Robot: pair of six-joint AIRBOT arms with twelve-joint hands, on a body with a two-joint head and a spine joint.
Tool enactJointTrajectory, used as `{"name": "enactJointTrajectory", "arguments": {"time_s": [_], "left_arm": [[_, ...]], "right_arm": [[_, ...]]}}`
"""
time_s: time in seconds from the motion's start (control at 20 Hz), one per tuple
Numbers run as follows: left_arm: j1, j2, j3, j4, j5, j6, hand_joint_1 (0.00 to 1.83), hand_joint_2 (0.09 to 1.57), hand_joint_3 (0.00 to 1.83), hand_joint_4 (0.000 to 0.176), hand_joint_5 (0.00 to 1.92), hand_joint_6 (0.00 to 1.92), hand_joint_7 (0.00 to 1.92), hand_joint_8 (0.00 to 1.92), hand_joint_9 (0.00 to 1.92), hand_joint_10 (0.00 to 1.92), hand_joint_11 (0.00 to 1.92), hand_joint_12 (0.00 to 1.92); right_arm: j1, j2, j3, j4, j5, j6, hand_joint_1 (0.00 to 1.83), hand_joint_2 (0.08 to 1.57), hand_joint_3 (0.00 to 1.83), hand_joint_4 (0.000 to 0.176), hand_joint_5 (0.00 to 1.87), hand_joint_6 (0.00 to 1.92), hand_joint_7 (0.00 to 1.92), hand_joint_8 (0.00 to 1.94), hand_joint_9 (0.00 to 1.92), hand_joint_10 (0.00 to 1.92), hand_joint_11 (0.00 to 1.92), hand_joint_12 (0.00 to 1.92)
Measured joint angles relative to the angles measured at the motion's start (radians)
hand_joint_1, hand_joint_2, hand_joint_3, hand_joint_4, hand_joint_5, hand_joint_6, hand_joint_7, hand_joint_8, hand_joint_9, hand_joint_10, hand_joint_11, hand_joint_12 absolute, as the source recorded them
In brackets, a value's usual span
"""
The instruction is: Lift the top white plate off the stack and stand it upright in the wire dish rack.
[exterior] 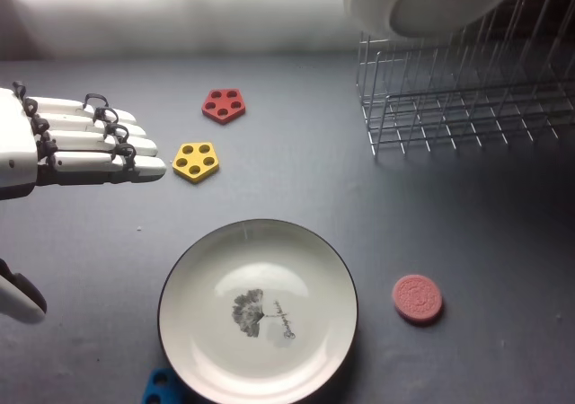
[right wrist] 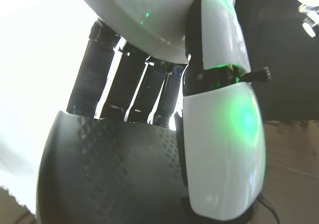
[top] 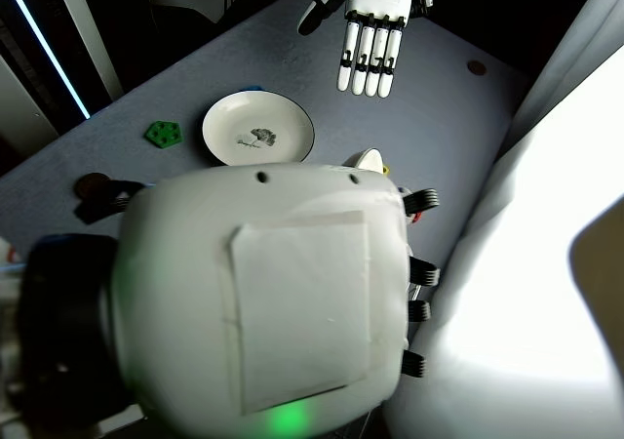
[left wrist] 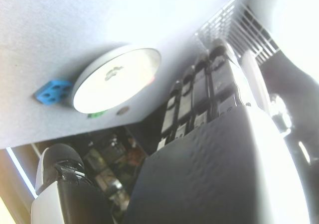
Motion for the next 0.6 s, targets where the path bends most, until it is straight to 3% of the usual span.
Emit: {"name": "enactJointTrajectory", "arguments": {"time_s": [0.05, 0.1, 0.15, 0.25, 0.35, 0.6], "left_arm": [[0.0, 0.0, 0.0, 0.0, 0.0, 0.0, 0.34, 0.84, 0.0, 0.0, 0.01, 0.0, 0.03, 0.0, 0.04, 0.0, 0.07, 0.01], [0.0, 0.0, 0.0, 0.0, 0.0, 0.0, 0.32, 0.84, 0.0, 0.0, 0.01, 0.0, 0.05, 0.01, 0.06, 0.01, 0.09, 0.02], [0.0, 0.0, 0.0, 0.0, 0.0, 0.0, 0.33, 0.83, 0.0, 0.0, 0.03, 0.01, 0.07, 0.01, 0.07, 0.01, 0.1, 0.02], [0.0, 0.0, 0.0, 0.001, 0.0, 0.0, 0.32, 0.84, 0.0, 0.0, 0.02, 0.0, 0.04, 0.0, 0.05, 0.0, 0.09, 0.02], [-0.001, 0.0, 0.0, 0.002, 0.001, -0.001, 0.37, 0.83, 0.0, 0.0, 0.02, 0.0, 0.05, 0.0, 0.06, 0.0, 0.1, 0.02], [-0.001, 0.0, 0.0, 0.003, 0.001, -0.003, 0.36, 0.83, 0.0, 0.0, 0.01, 0.0, 0.04, 0.0, 0.05, 0.0, 0.09, 0.02]], "right_arm": [[0.0, -0.004, 0.008, -0.01, -0.001, 0.027, 1.5, 1.02, 0.0, 0.0, 0.99, 0.86, 1.21, 0.33, 1.32, 0.4, 1.0, 1.32], [0.0, -0.006, 0.013, -0.023, -0.005, 0.063, 1.49, 1.1, 0.0, 0.0, 0.84, 1.08, 1.0, 0.65, 1.09, 0.76, 0.87, 1.47], [0.0, -0.007, 0.018, -0.034, -0.005, 0.089, 1.48, 1.13, 0.0, 0.0, 0.76, 1.2, 0.9, 0.81, 0.99, 0.92, 0.81, 1.55], [-0.003, -0.011, 0.028, -0.06, -0.005, 0.16, 1.5, 1.03, 0.0, 0.0, 0.97, 0.94, 1.17, 0.41, 1.23, 0.54, 1.0, 1.32], [-0.015, -0.018, 0.041, -0.079, -0.003, 0.217, 1.5, 1.03, 0.0, 0.0, 0.98, 0.9, 1.18, 0.37, 1.26, 0.51, 1.0, 1.33], [-0.021, -0.044, 0.074, -0.09, 0.004, 0.234, 1.5, 1.03, 0.0, 0.0, 1.0, 0.88, 1.22, 0.3, 1.24, 0.53, 1.01, 1.31]]}}
